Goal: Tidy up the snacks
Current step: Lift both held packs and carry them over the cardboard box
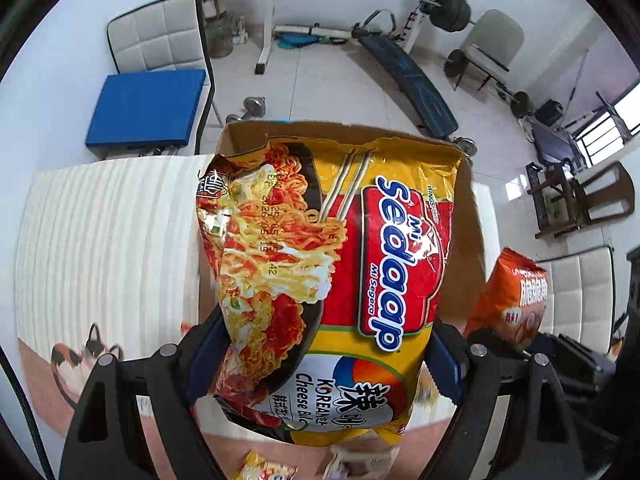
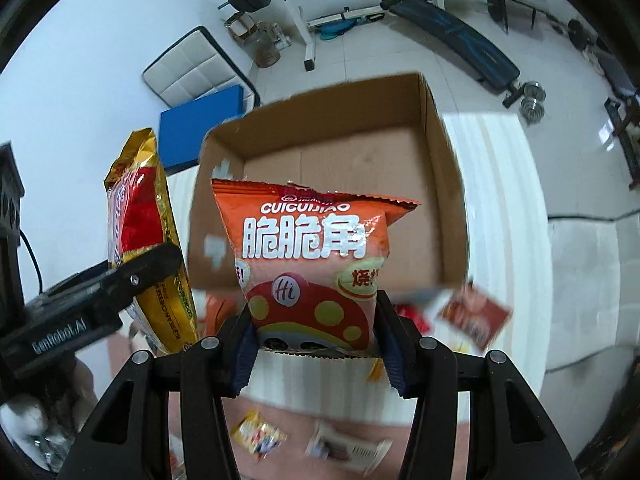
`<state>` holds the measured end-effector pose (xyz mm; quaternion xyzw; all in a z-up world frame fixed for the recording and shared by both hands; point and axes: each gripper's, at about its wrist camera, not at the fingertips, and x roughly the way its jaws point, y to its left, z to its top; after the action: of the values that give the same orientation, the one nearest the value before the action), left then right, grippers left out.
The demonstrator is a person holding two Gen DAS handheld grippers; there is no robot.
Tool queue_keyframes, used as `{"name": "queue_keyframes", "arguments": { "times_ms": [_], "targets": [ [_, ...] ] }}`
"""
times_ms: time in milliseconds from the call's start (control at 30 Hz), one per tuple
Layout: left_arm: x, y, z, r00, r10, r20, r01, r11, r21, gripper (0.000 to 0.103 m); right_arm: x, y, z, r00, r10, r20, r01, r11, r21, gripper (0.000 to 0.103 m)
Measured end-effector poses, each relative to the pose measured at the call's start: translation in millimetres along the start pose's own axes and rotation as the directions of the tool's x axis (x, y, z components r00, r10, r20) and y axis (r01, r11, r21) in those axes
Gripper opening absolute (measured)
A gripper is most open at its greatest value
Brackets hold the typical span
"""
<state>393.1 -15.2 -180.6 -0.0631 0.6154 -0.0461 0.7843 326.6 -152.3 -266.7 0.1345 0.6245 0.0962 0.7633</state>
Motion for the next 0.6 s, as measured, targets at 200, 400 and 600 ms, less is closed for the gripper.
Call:
{"name": "queue_keyframes", "arguments": {
  "times_ms": [200, 400, 600],
  "targets": [
    [71.0, -1.2, 57.5, 0.992, 0.012, -0.128, -0.013, 1.0, -0.012, 0.086, 48.9, -8.6, 65.1, 0.998, -0.026, -0.053, 0.026, 1.0, 0.001, 0.055],
    [139.8, 3.7, 85.9, 0.968, 0.015, -0.251, -0.027, 0.999, -0.045, 0.086, 108.4, -18.2, 104.5, 0.989, -0.051, -0.136, 0.052, 0.999, -0.001, 0.055],
    [174.0, 0.1, 91.6, 0.949, 0.003, -0.315, -0.022, 0.998, -0.058, 0.086, 155.7, -22.1, 122.7, 0.976, -0.084, -0.202, 0.082, 0.996, -0.017, 0.055]
  ]
}}
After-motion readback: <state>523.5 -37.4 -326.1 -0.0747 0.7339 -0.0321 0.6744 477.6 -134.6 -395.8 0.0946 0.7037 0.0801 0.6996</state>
